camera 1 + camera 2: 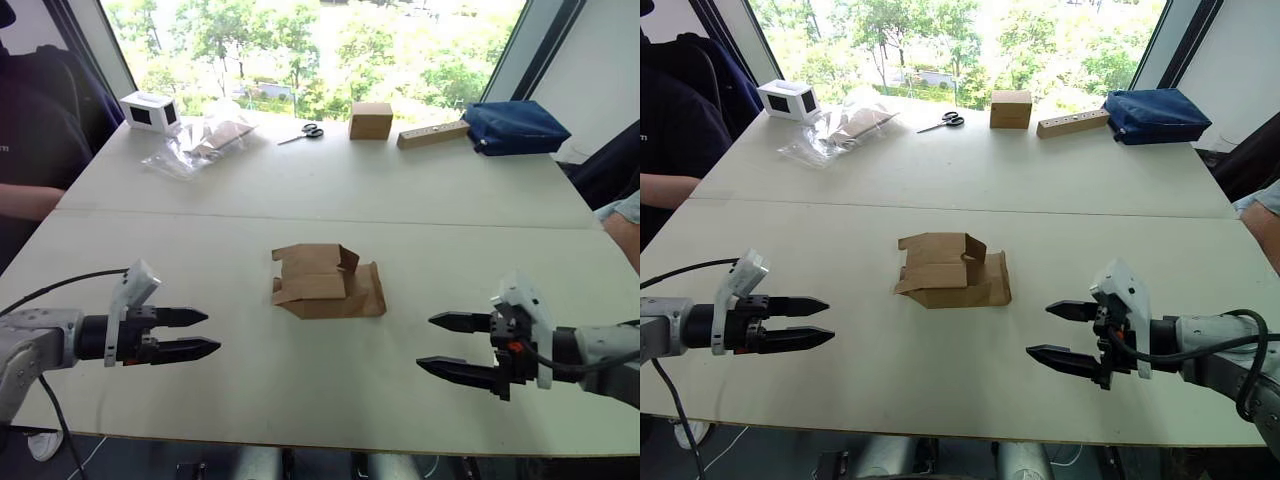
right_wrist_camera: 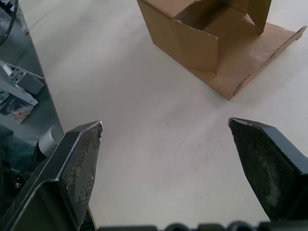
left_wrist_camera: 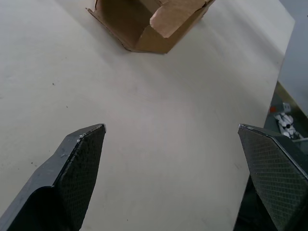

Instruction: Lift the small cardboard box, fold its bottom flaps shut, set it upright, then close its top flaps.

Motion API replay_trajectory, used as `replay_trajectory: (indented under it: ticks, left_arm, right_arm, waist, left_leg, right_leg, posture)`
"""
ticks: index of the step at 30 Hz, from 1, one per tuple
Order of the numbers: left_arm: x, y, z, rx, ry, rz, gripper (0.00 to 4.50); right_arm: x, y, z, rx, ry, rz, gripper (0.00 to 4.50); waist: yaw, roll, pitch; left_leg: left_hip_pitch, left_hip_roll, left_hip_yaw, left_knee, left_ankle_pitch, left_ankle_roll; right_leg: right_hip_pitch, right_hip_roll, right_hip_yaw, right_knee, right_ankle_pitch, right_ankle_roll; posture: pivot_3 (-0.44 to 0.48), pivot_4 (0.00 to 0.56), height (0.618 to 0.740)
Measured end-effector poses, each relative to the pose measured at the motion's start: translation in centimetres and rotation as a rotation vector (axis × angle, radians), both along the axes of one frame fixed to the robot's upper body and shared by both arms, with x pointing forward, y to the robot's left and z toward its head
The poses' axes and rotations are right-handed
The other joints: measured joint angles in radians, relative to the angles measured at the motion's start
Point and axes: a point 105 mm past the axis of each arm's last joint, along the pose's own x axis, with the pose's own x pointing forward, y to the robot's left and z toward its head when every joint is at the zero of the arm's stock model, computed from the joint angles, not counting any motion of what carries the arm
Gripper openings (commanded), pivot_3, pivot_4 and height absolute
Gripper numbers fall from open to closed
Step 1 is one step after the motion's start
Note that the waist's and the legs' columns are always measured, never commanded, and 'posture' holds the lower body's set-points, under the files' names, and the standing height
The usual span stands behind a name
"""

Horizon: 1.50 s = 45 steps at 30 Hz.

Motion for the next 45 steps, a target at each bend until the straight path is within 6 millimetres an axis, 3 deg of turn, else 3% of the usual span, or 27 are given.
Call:
replay_trajectory:
  ticks: [20,33,36,39,45]
  left_arm:
    - [1.4,0.1,1.1,0.011,-0.045,0.039,4.50]
    - [4.2,0.8,2.4,0.006,-0.077,0.150,4.50]
    - [5.0,-0.6,4.0,-0.105,0.042,0.135,4.50]
    - [5.1,-2.5,4.7,-0.156,0.231,0.087,4.50]
    - [7.1,-6.3,2.1,-0.339,0.455,0.050,4.50]
  right_arm:
    - [0.5,0.0,0.0,-0.018,-0.033,0.003,4.41]
    - [1.0,-0.4,-0.2,-0.059,-0.085,-0.020,4.41]
    - [1.4,-0.4,0.2,-0.087,-0.131,-0.023,4.41]
    - [1.6,1.0,1.2,-0.106,-0.204,0.029,4.41]
    - [2.5,3.9,2.4,-0.105,-0.318,0.073,4.41]
  waist:
    - [0.000,0.000,0.000]
    - [0.001,-0.001,0.000]
    - [0.003,-0.001,0.000]
    - [-0.003,-0.002,0.000]
    - [-0.007,-0.003,0.001]
  left_leg:
    - [0.000,0.000,0.000,0.000,0.000,0.000]
    - [0.000,0.000,0.000,0.000,0.000,0.000]
    - [0.001,-0.002,-0.001,0.001,0.000,0.000]
    - [0.001,-0.002,-0.001,0.002,0.000,0.001]
    - [0.001,-0.002,-0.002,0.002,0.001,0.000]
  right_leg:
    - [0.000,0.004,0.000,0.000,0.000,0.000]
    - [0.001,0.005,0.000,0.001,0.000,0.000]
    - [0.002,0.005,0.000,0.001,0.000,0.001]
    - [0.003,0.006,0.000,0.002,0.002,0.005]
    - [0.002,0.007,0.000,0.004,0.002,0.006]
  posture:
    - [0.000,0.150,0.740]
    - [0.000,0.150,0.740]
    - [0.000,0.150,0.740]
    - [0.000,0.150,0.740]
    - [0.000,0.150,0.740]
